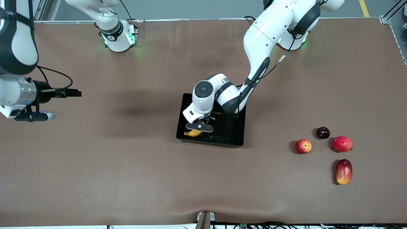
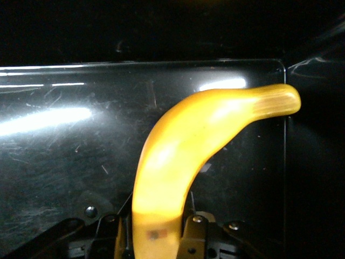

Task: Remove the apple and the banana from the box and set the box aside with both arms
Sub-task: 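Lift the banana with the left gripper while the right gripper reaches the tray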

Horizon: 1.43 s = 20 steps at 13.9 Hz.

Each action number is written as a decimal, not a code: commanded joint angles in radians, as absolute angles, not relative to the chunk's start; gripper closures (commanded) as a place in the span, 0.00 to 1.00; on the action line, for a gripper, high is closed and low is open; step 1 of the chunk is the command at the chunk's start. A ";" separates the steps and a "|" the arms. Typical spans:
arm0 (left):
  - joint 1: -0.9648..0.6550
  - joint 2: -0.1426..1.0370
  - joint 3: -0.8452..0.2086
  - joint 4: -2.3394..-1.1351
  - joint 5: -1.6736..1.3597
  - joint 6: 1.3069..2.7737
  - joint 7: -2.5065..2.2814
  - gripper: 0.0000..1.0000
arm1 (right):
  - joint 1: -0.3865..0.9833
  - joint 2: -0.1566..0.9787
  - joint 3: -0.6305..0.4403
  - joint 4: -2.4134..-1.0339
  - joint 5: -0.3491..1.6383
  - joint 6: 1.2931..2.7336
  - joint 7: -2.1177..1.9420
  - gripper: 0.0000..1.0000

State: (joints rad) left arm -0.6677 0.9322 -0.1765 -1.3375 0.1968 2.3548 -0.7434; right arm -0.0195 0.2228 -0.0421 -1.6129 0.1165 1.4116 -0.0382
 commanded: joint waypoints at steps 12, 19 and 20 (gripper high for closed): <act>-0.657 0.709 -0.095 -1.327 0.215 2.201 -0.756 1.00 | 0.279 0.219 -0.035 -1.756 0.244 1.652 0.341 0.00; -0.448 0.666 -0.089 -1.327 0.204 2.181 -0.508 1.00 | 0.423 0.317 -0.034 -1.773 0.288 1.952 0.474 0.00; -0.415 0.660 -0.089 -1.328 0.206 2.181 -0.461 1.00 | 0.437 0.336 -0.034 -1.773 0.288 1.991 0.474 0.00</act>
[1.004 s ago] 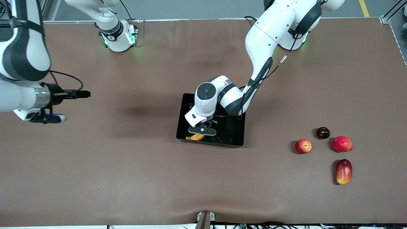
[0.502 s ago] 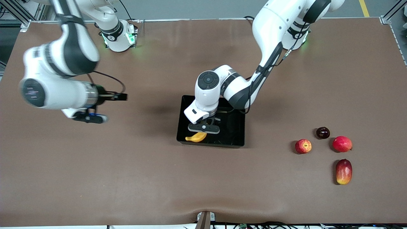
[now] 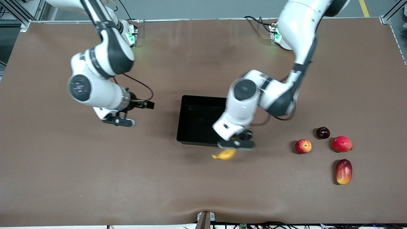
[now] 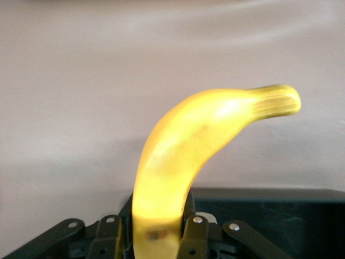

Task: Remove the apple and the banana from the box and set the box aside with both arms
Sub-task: 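Carry the banana toward the fruits while the right gripper grips the tray rim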

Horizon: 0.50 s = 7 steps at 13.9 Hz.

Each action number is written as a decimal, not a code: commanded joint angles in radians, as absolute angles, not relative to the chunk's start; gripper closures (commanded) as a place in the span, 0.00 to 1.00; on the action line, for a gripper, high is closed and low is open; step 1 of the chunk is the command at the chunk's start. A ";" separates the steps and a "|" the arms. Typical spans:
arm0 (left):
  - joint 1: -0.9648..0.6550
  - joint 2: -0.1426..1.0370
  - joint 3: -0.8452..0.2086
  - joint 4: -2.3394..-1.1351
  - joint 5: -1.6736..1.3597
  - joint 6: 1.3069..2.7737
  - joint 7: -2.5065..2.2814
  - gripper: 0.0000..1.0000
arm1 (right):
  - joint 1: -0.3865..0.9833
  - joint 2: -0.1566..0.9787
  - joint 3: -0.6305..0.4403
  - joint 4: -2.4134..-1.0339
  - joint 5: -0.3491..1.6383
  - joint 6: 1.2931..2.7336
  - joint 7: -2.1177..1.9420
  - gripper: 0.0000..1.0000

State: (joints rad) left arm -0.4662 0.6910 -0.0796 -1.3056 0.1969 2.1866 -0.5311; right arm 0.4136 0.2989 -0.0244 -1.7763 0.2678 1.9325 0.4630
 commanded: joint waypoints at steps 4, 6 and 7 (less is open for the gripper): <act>-0.266 0.686 -0.087 -1.333 0.207 2.181 -0.247 1.00 | 0.569 0.466 -0.035 -1.747 0.302 2.230 0.629 0.00; -0.209 0.709 -0.087 -1.333 0.210 2.189 -0.169 1.00 | 0.601 0.521 -0.035 -1.743 0.287 2.293 0.637 0.00; -0.186 0.725 -0.087 -1.333 0.212 2.201 -0.117 1.00 | 0.624 0.547 -0.037 -1.746 0.285 2.331 0.638 0.00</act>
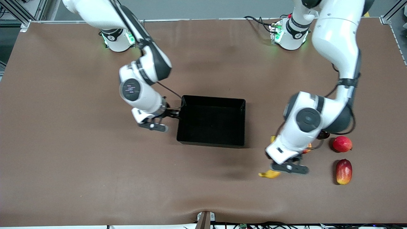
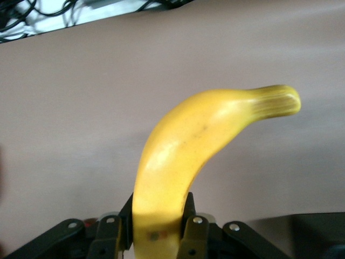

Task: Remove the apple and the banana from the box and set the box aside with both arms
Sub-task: 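Carry the banana toward the fruits while the right gripper grips the tray rim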

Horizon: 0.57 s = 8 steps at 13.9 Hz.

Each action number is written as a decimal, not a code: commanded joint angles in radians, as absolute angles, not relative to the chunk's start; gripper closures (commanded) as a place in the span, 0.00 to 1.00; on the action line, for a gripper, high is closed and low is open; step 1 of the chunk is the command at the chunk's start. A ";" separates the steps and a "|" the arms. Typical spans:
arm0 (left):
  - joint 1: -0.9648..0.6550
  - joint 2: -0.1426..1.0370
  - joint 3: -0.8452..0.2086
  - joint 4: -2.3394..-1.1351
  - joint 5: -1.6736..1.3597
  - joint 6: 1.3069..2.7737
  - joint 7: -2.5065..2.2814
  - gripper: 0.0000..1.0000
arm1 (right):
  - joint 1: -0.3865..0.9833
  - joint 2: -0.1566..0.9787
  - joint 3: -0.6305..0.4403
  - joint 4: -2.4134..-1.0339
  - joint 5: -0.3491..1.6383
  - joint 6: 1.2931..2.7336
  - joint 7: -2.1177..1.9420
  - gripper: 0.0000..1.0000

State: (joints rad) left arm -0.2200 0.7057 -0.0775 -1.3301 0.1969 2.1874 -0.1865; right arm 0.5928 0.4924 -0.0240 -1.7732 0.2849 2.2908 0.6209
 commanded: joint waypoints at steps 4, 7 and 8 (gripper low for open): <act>-0.106 0.781 -0.083 -1.333 0.215 2.287 0.040 1.00 | 0.654 0.594 -0.058 -1.749 0.190 2.384 0.638 1.00; -0.060 0.810 -0.041 -1.336 0.259 2.351 0.173 1.00 | 0.643 0.580 -0.061 -1.753 0.187 2.361 0.634 1.00; -0.039 0.824 -0.041 -1.336 0.267 2.367 0.199 1.00 | 0.640 0.569 -0.069 -1.752 0.187 2.324 0.634 1.00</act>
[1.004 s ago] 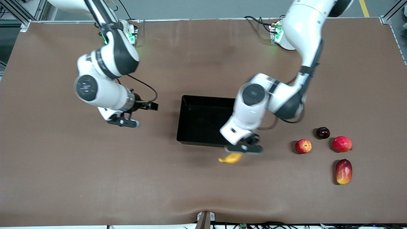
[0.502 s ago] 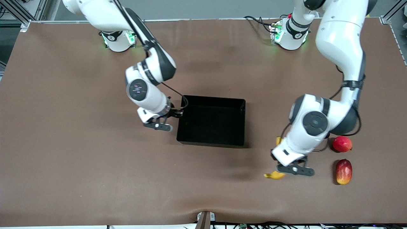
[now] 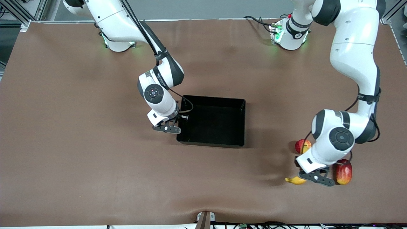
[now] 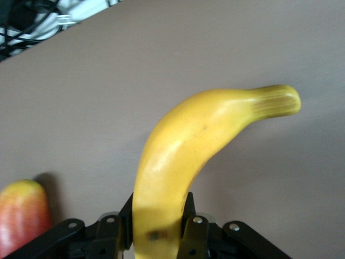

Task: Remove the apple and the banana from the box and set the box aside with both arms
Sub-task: 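Carry the banana toward the fruits while the right gripper grips the tray rim, then drag the tray with the right gripper while the left gripper lowers the banana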

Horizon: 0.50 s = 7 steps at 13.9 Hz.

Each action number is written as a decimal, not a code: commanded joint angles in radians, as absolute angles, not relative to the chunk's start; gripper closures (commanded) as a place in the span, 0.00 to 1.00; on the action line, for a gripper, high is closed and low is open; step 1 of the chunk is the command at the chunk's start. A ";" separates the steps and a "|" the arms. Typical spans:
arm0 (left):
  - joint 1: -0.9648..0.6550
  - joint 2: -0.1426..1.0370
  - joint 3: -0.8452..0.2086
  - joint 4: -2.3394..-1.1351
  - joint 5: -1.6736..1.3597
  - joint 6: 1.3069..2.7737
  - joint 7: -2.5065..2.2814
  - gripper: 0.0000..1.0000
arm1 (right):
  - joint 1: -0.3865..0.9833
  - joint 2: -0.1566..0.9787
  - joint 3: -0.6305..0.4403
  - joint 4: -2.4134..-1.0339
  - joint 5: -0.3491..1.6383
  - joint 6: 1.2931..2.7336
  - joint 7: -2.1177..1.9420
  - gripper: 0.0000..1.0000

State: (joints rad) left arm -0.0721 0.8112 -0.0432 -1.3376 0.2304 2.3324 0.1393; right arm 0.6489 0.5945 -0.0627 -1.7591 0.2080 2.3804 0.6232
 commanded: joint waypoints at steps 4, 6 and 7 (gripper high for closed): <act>0.014 0.867 -0.041 -1.336 0.308 2.427 0.219 1.00 | 0.600 0.485 -0.097 -1.750 0.187 2.154 0.621 1.00; 0.032 0.884 -0.041 -1.338 0.308 2.430 0.219 1.00 | 0.557 0.422 -0.098 -1.752 0.187 2.064 0.620 1.00; 0.041 0.894 -0.041 -1.338 0.308 2.431 0.219 1.00 | 0.520 0.393 -0.098 -1.752 0.187 2.012 0.614 1.00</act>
